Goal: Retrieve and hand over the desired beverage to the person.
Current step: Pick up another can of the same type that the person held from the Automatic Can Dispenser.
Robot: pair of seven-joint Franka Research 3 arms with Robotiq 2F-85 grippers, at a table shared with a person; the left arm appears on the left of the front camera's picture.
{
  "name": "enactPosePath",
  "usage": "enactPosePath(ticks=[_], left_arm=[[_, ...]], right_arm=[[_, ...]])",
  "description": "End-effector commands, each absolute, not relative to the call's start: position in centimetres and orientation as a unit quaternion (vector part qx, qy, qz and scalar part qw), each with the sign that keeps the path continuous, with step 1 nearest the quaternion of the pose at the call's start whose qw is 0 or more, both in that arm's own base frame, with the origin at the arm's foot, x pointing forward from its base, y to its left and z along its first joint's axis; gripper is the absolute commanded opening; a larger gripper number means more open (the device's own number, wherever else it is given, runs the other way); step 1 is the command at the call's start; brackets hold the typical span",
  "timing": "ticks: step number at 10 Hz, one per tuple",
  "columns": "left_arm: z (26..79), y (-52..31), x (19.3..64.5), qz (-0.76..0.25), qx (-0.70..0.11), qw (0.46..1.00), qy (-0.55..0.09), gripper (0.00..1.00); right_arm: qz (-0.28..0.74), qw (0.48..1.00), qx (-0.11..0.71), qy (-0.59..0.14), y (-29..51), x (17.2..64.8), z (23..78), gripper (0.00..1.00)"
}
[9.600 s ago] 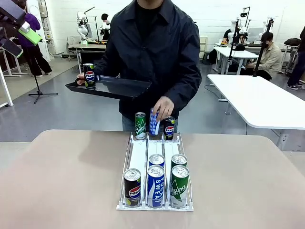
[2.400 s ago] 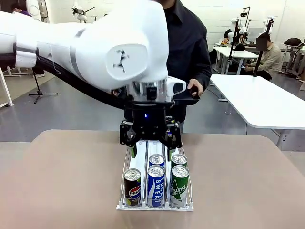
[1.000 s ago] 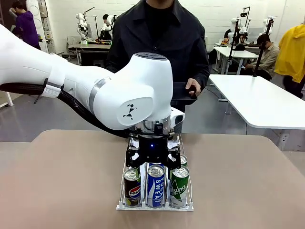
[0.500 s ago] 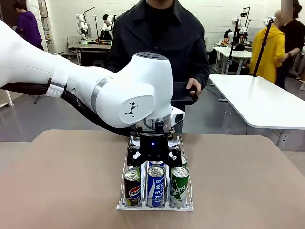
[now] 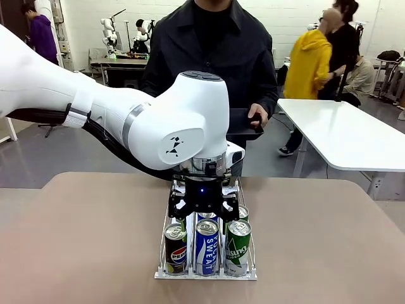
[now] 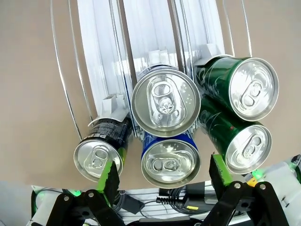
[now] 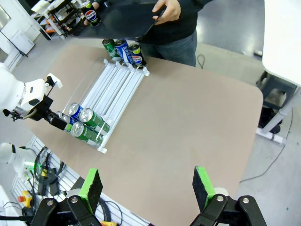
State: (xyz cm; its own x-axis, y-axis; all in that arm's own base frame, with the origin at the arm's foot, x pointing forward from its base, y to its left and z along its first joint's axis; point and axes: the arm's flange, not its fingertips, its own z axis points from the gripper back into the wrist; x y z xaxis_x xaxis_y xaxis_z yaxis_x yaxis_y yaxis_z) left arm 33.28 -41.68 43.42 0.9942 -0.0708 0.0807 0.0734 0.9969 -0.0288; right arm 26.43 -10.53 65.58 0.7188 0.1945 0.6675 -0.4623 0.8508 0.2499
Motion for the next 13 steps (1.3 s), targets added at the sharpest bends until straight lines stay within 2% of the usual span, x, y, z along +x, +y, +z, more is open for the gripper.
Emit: enactPosePath(ticks=[1,3,4,5,6,7,9,10,12,13], left_arm=[[43.29,-42.35,33.79,-0.039,-0.018,0.998,-0.052,1.00],[43.21,-42.39,33.96,-0.037,-0.021,0.998,-0.053,1.00],[43.22,-42.32,34.01,-0.039,-0.024,0.997,-0.057,0.67],[43.19,-42.28,34.09,-0.039,-0.022,0.997,-0.056,0.47],[43.18,-42.26,34.11,-0.039,-0.021,0.998,-0.053,0.14],[43.12,-42.21,34.09,-0.040,-0.019,0.998,-0.051,0.00],[43.03,-42.22,34.06,-0.041,-0.018,0.998,-0.046,0.00],[43.04,-42.23,34.03,-0.042,-0.018,0.998,-0.045,0.13],[43.03,-42.22,34.03,-0.043,-0.017,0.998,-0.044,0.00],[43.08,-42.18,34.03,-0.042,-0.015,0.998,-0.044,0.00]], right_arm=[[0.190,0.898,0.219,-0.331,-10.49,26.49,65.49,1.00],[0.190,0.898,0.219,-0.331,-10.49,26.49,65.49,1.00],[0.190,0.898,0.219,-0.331,-10.49,26.49,65.49,1.00],[0.190,0.898,0.219,-0.331,-10.49,26.49,65.49,1.00],[0.190,0.898,0.219,-0.331,-10.49,26.49,65.49,1.00],[0.190,0.898,0.219,-0.331,-10.49,26.49,65.49,1.00],[0.190,0.898,0.219,-0.331,-10.49,26.49,65.49,1.00],[0.190,0.898,0.219,-0.331,-10.49,26.49,65.49,1.00],[0.190,0.898,0.219,-0.331,-10.49,26.49,65.49,1.00],[0.190,0.898,0.219,-0.331,-10.49,26.49,65.49,1.00]])
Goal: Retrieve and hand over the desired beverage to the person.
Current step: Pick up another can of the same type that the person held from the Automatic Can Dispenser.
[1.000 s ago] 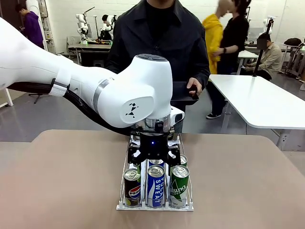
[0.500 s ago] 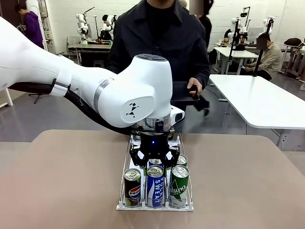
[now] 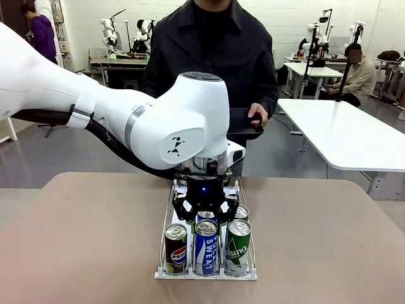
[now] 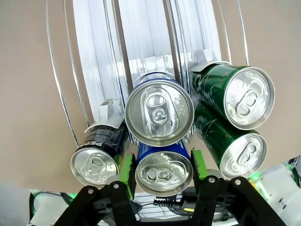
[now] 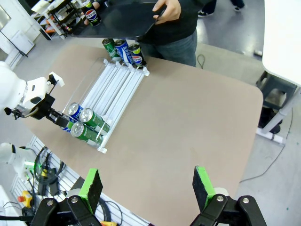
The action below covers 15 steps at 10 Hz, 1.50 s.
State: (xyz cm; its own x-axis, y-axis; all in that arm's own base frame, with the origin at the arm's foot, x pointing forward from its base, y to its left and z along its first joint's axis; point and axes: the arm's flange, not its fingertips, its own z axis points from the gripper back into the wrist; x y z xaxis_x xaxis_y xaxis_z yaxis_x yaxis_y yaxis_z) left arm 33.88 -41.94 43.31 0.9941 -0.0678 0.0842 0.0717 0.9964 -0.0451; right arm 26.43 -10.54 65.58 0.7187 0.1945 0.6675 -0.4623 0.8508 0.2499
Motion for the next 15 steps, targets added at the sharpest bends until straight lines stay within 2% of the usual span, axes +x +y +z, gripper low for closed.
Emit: enactPosePath(ticks=[1,2,5,10,15], left_arm=[[43.6,-42.1,33.8,-0.043,-0.012,0.998,-0.045,0.00],[45.5,-42.1,33.5,-0.053,-0.010,0.997,-0.052,0.00],[55.7,-41.7,31.3,-0.087,-0.014,0.994,-0.060,0.00],[69.0,-41.7,30.0,-0.073,-0.014,0.992,-0.100,0.00],[75.2,-42.3,32.2,-0.061,-0.001,0.992,-0.111,0.00]], right_arm=[[0.190,0.898,0.219,-0.331,-10.5,26.5,65.5,1.00],[0.190,0.898,0.219,-0.331,-10.5,26.5,65.5,1.00],[0.190,0.898,0.219,-0.331,-10.5,26.5,65.5,1.00],[0.190,0.898,0.219,-0.331,-10.5,26.5,65.5,1.00],[0.190,0.898,0.219,-0.331,-10.5,26.5,65.5,1.00]])
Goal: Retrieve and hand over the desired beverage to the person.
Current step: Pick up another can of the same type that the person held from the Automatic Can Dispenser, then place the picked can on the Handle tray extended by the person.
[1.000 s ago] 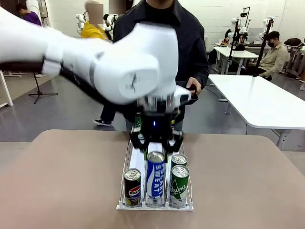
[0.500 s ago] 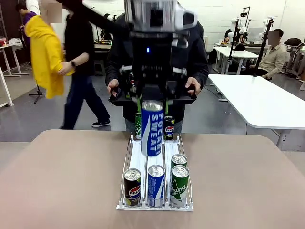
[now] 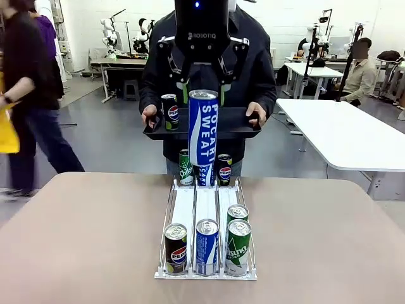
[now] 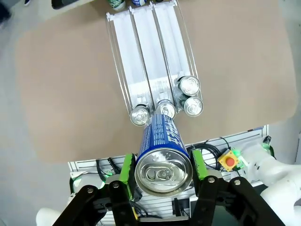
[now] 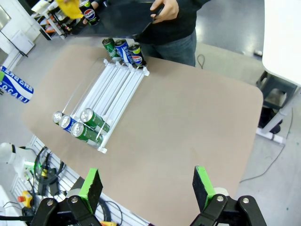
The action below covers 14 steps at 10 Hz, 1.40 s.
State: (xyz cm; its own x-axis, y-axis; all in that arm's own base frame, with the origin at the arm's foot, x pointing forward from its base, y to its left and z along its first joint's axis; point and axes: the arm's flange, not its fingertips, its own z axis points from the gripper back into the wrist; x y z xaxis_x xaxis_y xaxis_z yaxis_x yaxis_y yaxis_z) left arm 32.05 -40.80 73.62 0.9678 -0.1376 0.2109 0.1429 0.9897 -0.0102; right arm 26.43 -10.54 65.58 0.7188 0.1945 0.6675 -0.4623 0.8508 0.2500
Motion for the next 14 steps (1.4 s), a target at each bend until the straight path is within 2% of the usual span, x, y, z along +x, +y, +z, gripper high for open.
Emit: enactPosePath(ticks=[1,2,14], left_arm=[[75.3,-42.0,32.1,-0.063,-0.003,0.991,-0.114,0.00],[73.6,-40.8,32.0,-0.071,-0.013,0.992,-0.105,0.00],[73.6,-40.8,32.0,-0.071,-0.013,0.992,-0.105,0.00]], right_arm=[[0.190,0.898,0.219,-0.331,-10.5,26.5,65.5,1.00],[0.190,0.898,0.219,-0.331,-10.5,26.5,65.5,1.00],[0.190,0.898,0.219,-0.331,-10.5,26.5,65.5,1.00]])
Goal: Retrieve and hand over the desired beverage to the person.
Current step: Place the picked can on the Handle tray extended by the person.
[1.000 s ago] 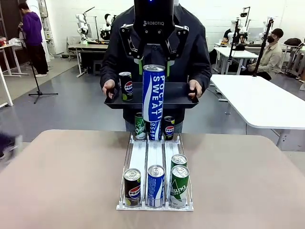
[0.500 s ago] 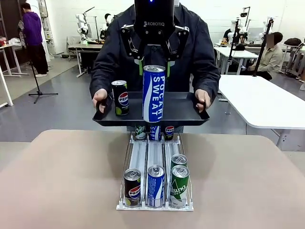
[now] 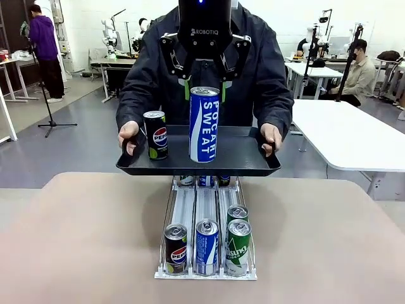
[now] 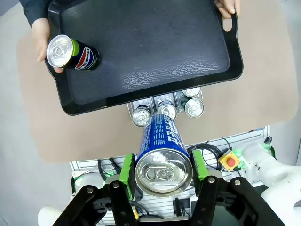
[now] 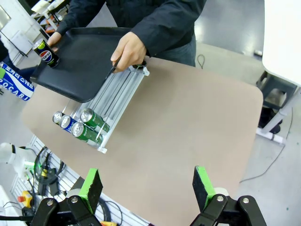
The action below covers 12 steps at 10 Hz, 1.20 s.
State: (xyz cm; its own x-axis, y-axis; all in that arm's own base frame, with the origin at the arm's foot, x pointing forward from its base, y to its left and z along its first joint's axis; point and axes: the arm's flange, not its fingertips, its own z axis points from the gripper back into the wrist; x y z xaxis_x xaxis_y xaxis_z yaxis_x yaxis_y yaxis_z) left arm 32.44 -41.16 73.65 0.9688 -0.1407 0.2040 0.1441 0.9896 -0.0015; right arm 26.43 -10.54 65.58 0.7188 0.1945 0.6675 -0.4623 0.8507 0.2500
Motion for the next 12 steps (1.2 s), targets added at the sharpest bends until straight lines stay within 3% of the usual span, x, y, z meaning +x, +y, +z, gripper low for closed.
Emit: enactPosePath(ticks=[1,2,3,7,12], left_arm=[[73.6,-40.8,32.0,-0.071,-0.013,0.992,-0.105,0.00],[73.6,-40.8,32.0,-0.071,-0.013,0.992,-0.105,0.00],[73.6,-41.2,32.4,-0.072,-0.008,0.992,-0.102,0.58],[73.1,-43.5,41.1,-0.060,-0.033,0.986,-0.153,0.58],[70.2,-44.7,46.9,-0.039,-0.001,0.994,-0.107,0.58]], right_arm=[[0.190,0.898,0.219,-0.331,-10.5,26.5,65.5,1.00],[0.190,0.898,0.219,-0.331,-10.5,26.5,65.5,1.00],[0.190,0.898,0.219,-0.331,-10.5,26.5,65.5,1.00],[0.190,0.898,0.219,-0.331,-10.5,26.5,65.5,1.00],[0.190,0.898,0.219,-0.331,-10.5,26.5,65.5,1.00]])
